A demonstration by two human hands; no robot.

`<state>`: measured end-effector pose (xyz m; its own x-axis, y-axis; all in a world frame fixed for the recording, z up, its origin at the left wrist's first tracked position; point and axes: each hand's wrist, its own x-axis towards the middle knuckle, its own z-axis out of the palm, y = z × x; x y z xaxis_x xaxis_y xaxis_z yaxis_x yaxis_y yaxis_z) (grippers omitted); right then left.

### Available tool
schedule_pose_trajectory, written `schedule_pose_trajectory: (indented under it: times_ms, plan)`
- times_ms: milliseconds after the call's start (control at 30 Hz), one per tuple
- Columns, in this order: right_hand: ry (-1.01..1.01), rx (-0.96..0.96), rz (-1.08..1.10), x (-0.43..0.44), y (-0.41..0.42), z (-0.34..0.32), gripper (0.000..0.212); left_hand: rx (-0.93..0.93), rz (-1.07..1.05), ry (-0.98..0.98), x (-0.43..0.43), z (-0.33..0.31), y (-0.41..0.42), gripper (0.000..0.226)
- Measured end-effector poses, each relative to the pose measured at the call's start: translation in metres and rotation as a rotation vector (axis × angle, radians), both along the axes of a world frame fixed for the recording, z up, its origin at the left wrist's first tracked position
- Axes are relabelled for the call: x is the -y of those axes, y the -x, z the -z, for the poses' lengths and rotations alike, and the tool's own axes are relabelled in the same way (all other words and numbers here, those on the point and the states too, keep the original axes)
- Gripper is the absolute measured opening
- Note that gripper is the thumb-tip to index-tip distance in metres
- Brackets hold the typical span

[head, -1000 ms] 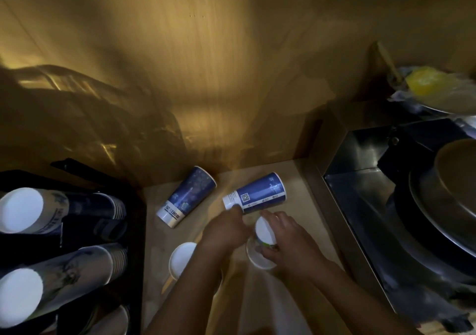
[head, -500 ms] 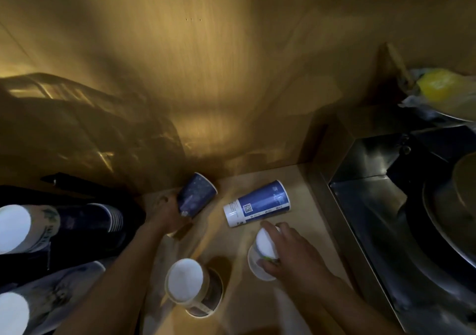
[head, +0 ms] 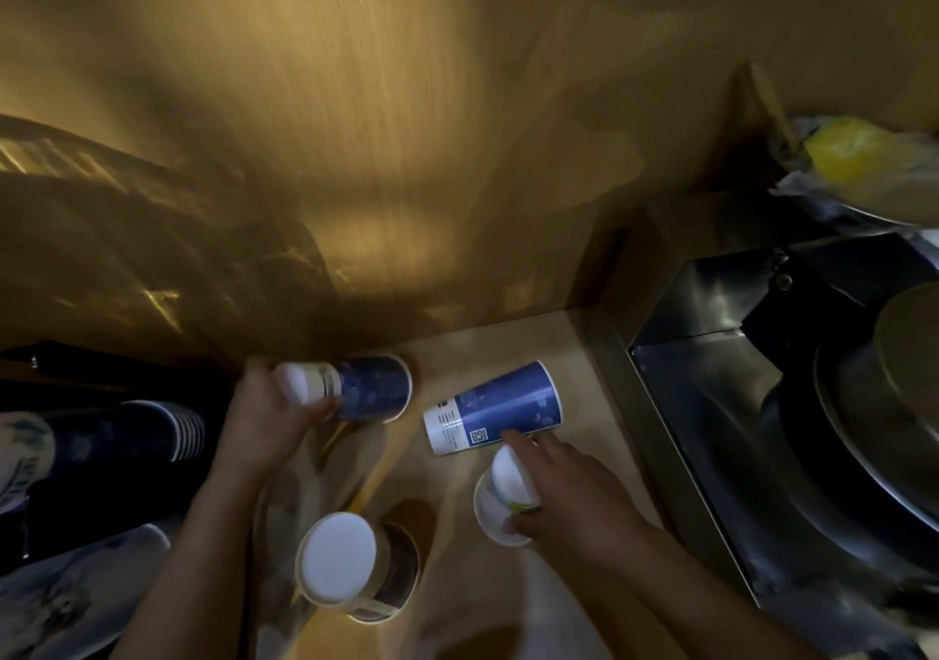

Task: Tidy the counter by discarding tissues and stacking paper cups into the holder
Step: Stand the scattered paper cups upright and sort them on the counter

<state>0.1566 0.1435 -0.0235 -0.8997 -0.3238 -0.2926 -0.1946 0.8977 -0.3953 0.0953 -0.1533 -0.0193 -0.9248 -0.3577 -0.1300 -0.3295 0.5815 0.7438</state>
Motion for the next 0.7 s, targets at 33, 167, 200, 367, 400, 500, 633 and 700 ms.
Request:
schedule_pose_trajectory:
  times_ms: [33, 167, 200, 367, 400, 500, 633, 700]
  plan:
    - [-0.026, 0.011, -0.02, -0.001, 0.001, -0.001, 0.085, -0.063, -0.014, 0.024, -0.002, -0.01, -0.001, 0.073]
    - [-0.062, 0.033, -0.046, 0.0, 0.003, -0.005, 0.085, -0.145, -0.011, 0.214, -0.012, -0.029, -0.006, 0.07]
    - [-0.066, 0.04, -0.041, 0.001, 0.003, -0.005, 0.085, -0.124, 0.027, 0.208, -0.015, -0.026, -0.008, 0.068]
    - [-0.063, 0.104, -0.095, -0.002, 0.007, -0.018, 0.095, -0.113, 0.138, -0.036, -0.024, 0.002, -0.022, 0.068]
    - [-0.032, 0.124, -0.096, -0.004, 0.011, -0.023, 0.096, -0.127, 0.142, -0.049, -0.023, 0.004, -0.021, 0.068]
    - [0.177, 0.127, -0.005, -0.003, 0.032, -0.038, 0.079, -0.114, 0.14, -0.083, -0.019, 0.009, -0.017, 0.07]
    - [0.123, 0.001, -0.083, 0.021, 0.074, -0.031, 0.062, -0.116, 0.152, -0.055, -0.016, 0.019, -0.018, 0.076]
    - [-0.041, -0.021, -0.279, 0.035, 0.09, -0.015, 0.059, -0.132, 0.175, -0.084, -0.014, 0.022, -0.019, 0.077]
